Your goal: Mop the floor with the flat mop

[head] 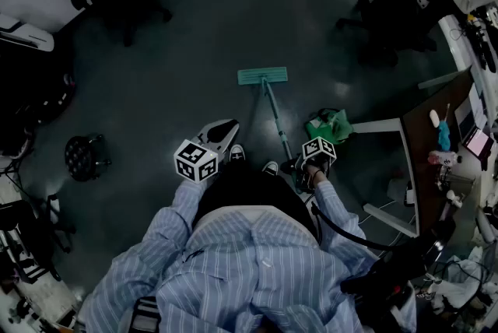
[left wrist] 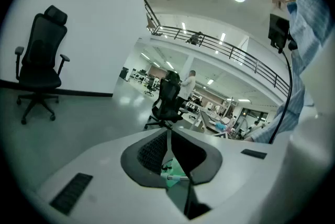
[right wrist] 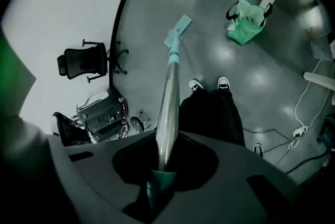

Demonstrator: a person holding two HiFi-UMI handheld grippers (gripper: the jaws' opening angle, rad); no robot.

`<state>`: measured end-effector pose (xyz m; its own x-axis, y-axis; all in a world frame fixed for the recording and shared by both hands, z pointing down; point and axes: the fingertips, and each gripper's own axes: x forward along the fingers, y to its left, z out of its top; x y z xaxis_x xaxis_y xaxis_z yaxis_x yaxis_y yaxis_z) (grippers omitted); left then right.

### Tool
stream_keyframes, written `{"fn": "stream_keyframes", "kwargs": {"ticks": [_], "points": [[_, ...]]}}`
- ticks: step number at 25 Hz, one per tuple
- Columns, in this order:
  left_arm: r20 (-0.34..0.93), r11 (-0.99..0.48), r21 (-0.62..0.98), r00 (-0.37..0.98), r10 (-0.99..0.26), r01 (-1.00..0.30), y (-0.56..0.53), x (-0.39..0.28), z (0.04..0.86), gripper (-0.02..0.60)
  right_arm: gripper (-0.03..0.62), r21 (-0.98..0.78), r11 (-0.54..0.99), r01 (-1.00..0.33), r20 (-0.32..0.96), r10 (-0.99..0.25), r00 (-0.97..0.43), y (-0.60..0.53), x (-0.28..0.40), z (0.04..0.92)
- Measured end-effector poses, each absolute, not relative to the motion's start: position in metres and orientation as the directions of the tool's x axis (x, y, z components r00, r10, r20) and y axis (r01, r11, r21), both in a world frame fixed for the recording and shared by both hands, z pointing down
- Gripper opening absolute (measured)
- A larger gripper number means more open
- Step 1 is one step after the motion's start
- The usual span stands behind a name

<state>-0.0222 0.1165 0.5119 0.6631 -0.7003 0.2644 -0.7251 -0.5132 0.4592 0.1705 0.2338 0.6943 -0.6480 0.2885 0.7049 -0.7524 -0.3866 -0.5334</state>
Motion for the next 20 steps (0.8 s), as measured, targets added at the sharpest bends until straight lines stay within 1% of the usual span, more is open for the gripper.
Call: {"fn": "stream_keyframes", "kwargs": {"ticks": [7,20], "points": [[0.331,-0.501,0.413,0.638,-0.695,-0.761,0.127,0.001,0.519,0.008,0.052,-0.522,-0.368,-0.77,0.719,0.296,-0.629,0.237,0.185,0.694],[0.346,-0.486,0.38,0.608,-0.714,-0.787,0.142,0.011,0.515,0.008,0.052,-0.528,-0.385,-0.757,0.713,0.282,-0.641,0.24,0.186,0.699]]}}
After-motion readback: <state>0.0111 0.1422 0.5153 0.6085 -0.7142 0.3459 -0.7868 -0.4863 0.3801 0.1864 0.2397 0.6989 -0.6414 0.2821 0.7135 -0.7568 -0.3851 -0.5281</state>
